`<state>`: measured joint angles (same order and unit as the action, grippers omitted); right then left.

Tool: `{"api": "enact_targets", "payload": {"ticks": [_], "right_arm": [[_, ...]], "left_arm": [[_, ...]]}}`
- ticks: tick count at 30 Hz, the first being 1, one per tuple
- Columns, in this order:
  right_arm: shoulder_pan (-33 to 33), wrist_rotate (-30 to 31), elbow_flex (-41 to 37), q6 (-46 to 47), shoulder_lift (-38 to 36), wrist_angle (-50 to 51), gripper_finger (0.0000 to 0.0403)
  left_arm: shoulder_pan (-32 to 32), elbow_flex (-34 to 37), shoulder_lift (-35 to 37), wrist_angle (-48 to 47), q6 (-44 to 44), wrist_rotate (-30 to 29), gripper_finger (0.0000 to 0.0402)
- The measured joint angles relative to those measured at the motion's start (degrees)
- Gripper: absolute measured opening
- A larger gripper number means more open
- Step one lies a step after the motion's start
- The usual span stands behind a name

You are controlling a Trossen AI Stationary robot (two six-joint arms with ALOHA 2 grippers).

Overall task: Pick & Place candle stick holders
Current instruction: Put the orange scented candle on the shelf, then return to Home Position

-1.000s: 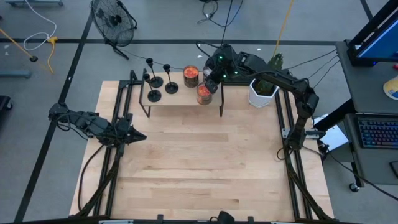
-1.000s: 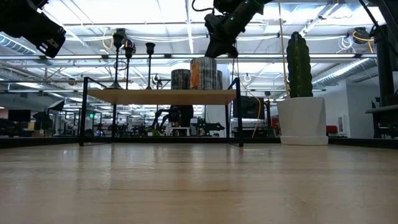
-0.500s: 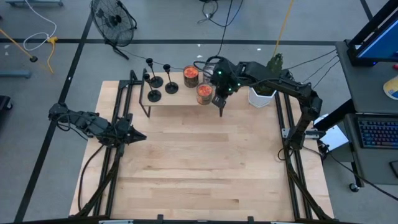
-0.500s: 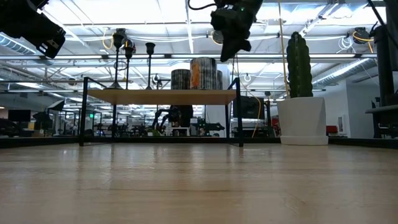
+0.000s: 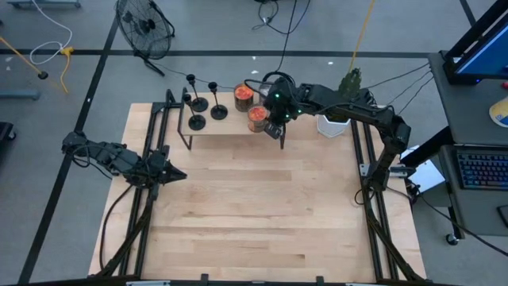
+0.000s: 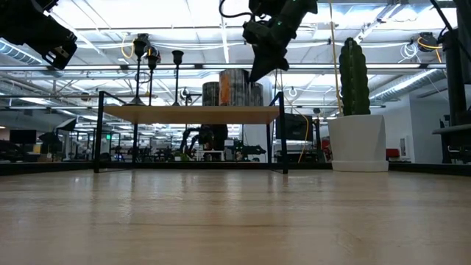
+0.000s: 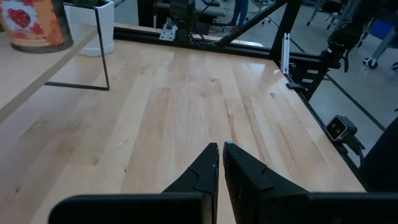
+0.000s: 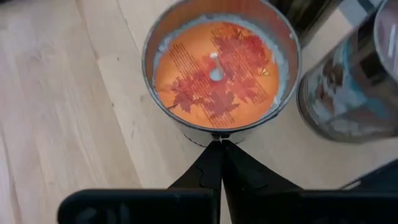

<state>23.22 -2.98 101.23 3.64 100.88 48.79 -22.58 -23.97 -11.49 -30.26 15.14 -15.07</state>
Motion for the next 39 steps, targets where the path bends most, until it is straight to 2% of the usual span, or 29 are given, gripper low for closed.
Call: {"api": "enact_targets", "payload": {"ticks": [5, 13, 19, 26, 28, 32, 39], "right_arm": [[0.1, 0.0, 0.0, 0.0, 0.0, -1.7, 0.0], [-0.4, -0.3, 0.0, 0.2, -0.3, 1.7, 0.0], [-4.0, -1.9, 0.0, 0.2, -0.7, 5.4, 0.0], [-8.1, -1.4, 0.0, 1.4, -5.1, 6.7, 0.0], [-9.1, 0.3, 0.0, 2.2, -7.0, 6.2, 0.0], [-11.3, 7.7, 0.0, 3.9, -10.2, 6.3, 0.0], [-16.0, 10.1, -0.6, 6.4, -12.6, 5.8, 0.0]], "left_arm": [[0.0, 0.0, 0.0, 0.0, 0.0, 0.0, 0.0028], [0.0, 0.0, 0.0, 0.0, 0.2, 0.1, 0.0028], [0.0, 0.0, 0.0, 0.0, 0.4, 0.1, 0.0028], [0.0, 0.0, 0.0, 0.1, 2.1, 0.1, 0.0028], [0.0, 0.0, 0.0, 0.1, 3.3, 0.1, 0.0028], [0.0, 0.0, 0.0, 0.1, 5.0, 0.3, 0.0028], [0.0, 0.0, 0.0, 0.4, 3.2, 6.3, 0.0028]]}}
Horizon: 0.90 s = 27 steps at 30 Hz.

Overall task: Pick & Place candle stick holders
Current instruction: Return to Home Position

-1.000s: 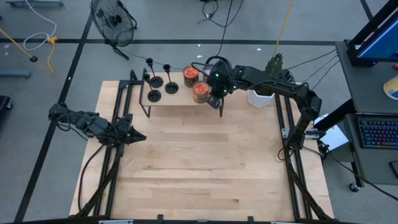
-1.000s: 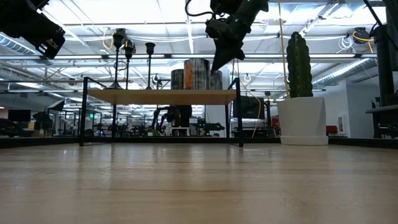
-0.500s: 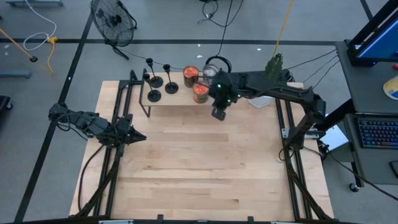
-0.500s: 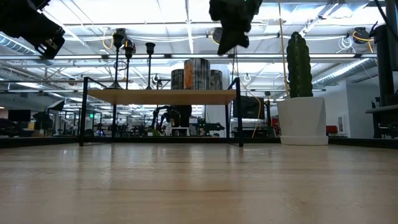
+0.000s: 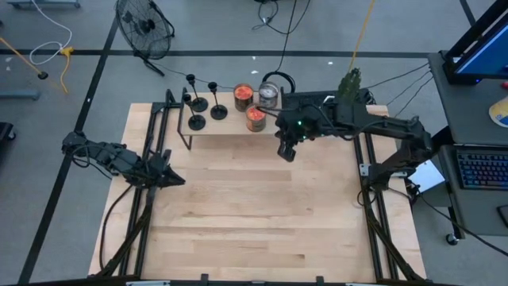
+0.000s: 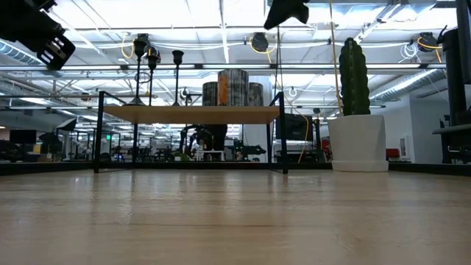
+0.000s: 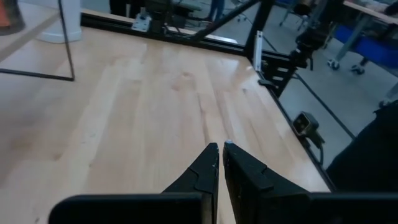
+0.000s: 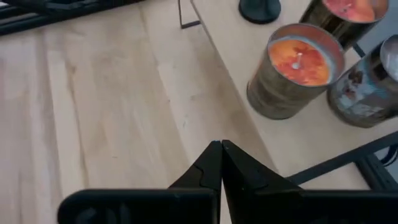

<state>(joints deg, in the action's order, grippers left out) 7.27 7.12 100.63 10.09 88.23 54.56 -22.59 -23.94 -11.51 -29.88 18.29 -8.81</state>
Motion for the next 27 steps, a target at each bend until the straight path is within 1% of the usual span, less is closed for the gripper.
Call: {"api": "enact_targets", "payload": {"ticks": [2, 5, 7, 10, 12, 18, 24, 27], "right_arm": [[-1.2, 1.6, -1.6, 1.2, -0.3, -1.1, 0.0], [-2.9, 2.1, -6.4, 3.1, -1.8, -2.6, 0.0], [-3.7, 2.0, -10.7, 4.5, -3.5, -8.0, 0.0], [-4.5, 2.0, -18.4, 7.4, -7.3, -13.3, 0.0], [-5.0, 2.1, -23.8, 9.0, -10.8, -18.5, 0.0], [-5.2, 2.1, -39.9, 13.0, -24.1, -29.7, 0.0], [-5.1, 3.7, -53.6, 18.8, -37.8, -39.6, 0.0], [-5.1, 5.3, -59.3, 20.3, -44.2, -43.3, 0.0]], "left_arm": [[0.0, 0.0, 0.0, 0.0, -0.1, 0.6, 0.0028], [0.0, 0.0, 0.0, 0.0, -0.2, 1.4, 0.0028], [0.0, 0.0, 0.0, 0.0, -0.2, 1.5, 0.0028], [0.0, 0.0, 0.0, 0.0, -0.8, 1.5, 0.0028], [0.0, 0.0, 0.0, 0.1, -2.0, 1.8, 0.0028], [0.0, 0.0, 1.0, 0.1, -4.1, 1.9, 0.0028], [0.0, 0.0, 5.6, 0.1, -7.0, 1.7, 0.0028], [0.0, 0.0, 8.1, -0.1, -8.1, 0.2, 0.0028]]}}
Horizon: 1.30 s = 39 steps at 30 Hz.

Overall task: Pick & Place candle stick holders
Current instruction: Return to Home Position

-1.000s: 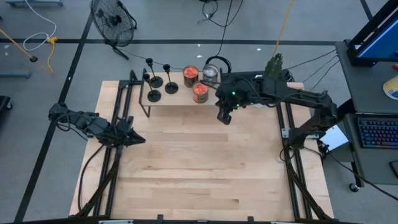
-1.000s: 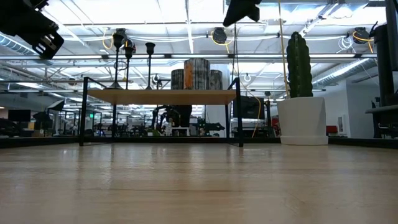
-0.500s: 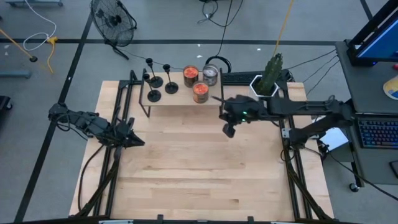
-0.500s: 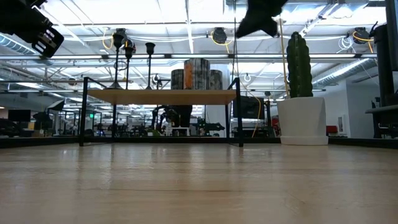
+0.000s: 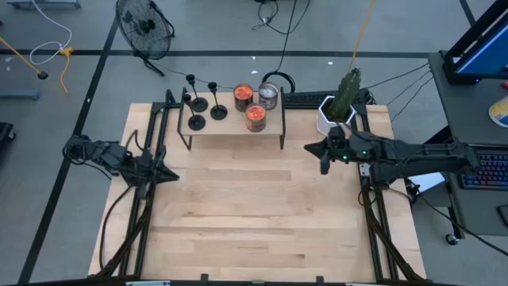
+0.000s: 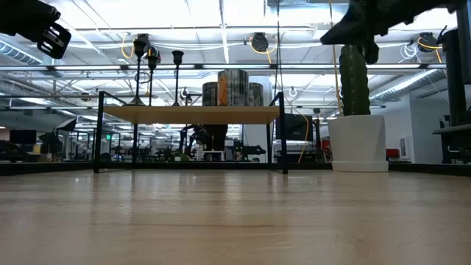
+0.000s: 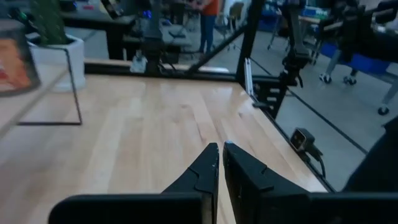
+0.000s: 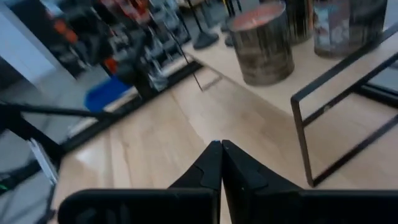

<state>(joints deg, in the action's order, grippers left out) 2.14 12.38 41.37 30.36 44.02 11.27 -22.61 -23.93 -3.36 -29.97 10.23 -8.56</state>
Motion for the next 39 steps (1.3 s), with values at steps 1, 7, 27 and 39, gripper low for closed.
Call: {"api": "enact_targets", "payload": {"ticks": [1, 7, 27, 39], "right_arm": [[0.0, 0.1, -1.7, 0.1, -1.8, -1.8, 0.0], [0.0, -0.1, -11.0, -0.2, -10.0, -14.3, 0.0], [0.0, 3.9, -32.8, 10.8, -18.5, -28.8, 0.0], [0.1, 3.8, -38.1, -0.3, -25.3, -35.0, 0.0]], "left_arm": [[0.0, 0.0, 0.8, -0.2, -0.3, -0.5, 0.0028], [0.0, 0.0, 3.1, 0.0, -2.6, -1.0, 0.0028], [0.0, 8.7, 3.0, 16.4, -8.9, -5.1, 0.0028], [0.1, 14.0, 3.1, 20.8, -9.5, -7.0, 0.0028]]}}
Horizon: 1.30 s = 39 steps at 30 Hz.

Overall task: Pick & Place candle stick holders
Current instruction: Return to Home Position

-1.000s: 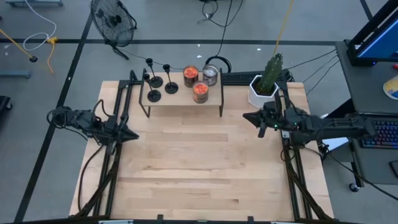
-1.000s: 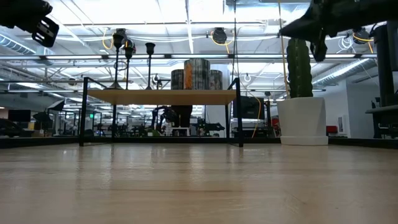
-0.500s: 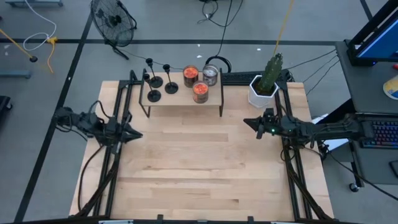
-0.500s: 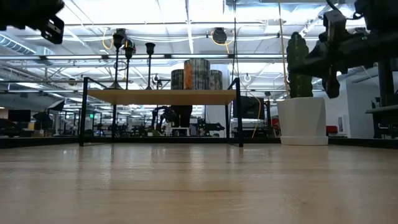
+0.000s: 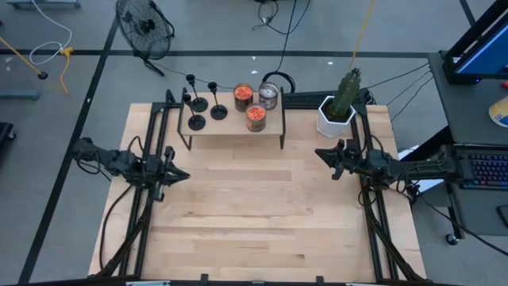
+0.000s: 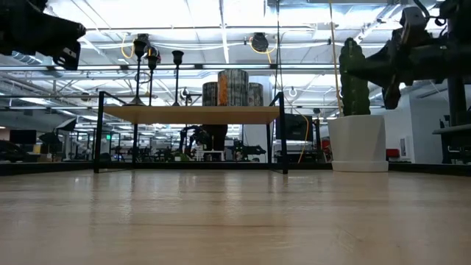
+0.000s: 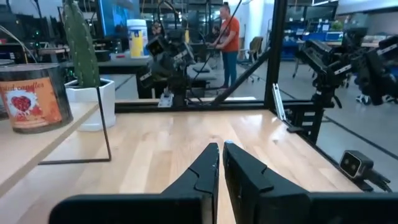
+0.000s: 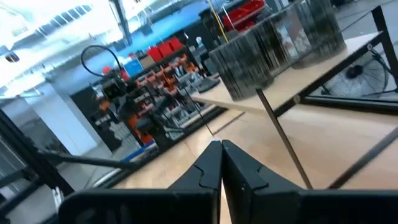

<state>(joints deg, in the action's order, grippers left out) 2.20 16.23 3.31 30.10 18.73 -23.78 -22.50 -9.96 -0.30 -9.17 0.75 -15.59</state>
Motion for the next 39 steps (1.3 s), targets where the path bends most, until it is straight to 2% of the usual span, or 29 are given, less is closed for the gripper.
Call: {"api": "enact_targets", "payload": {"ticks": [9, 16, 27, 39], "right_arm": [[0.0, 0.0, -0.2, -0.8, -1.2, 7.4, 0.0], [0.0, 0.0, -0.2, -0.8, -1.2, 13.2, 0.0], [3.1, 0.3, -0.3, -3.8, -1.2, 16.6, 0.0], [5.6, 0.2, -0.3, -3.8, -1.2, 15.0, 0.0]], "left_arm": [[0.0, 5.8, 0.0, 4.6, 0.9, -0.4, 0.0028], [0.0, 6.9, 0.0, 5.7, -0.6, 0.6, 0.0028], [0.0, 6.9, 0.0, 5.5, -1.9, 0.6, 0.0028], [0.0, 6.9, 0.0, 5.8, -1.7, 0.5, 0.0028]]}}
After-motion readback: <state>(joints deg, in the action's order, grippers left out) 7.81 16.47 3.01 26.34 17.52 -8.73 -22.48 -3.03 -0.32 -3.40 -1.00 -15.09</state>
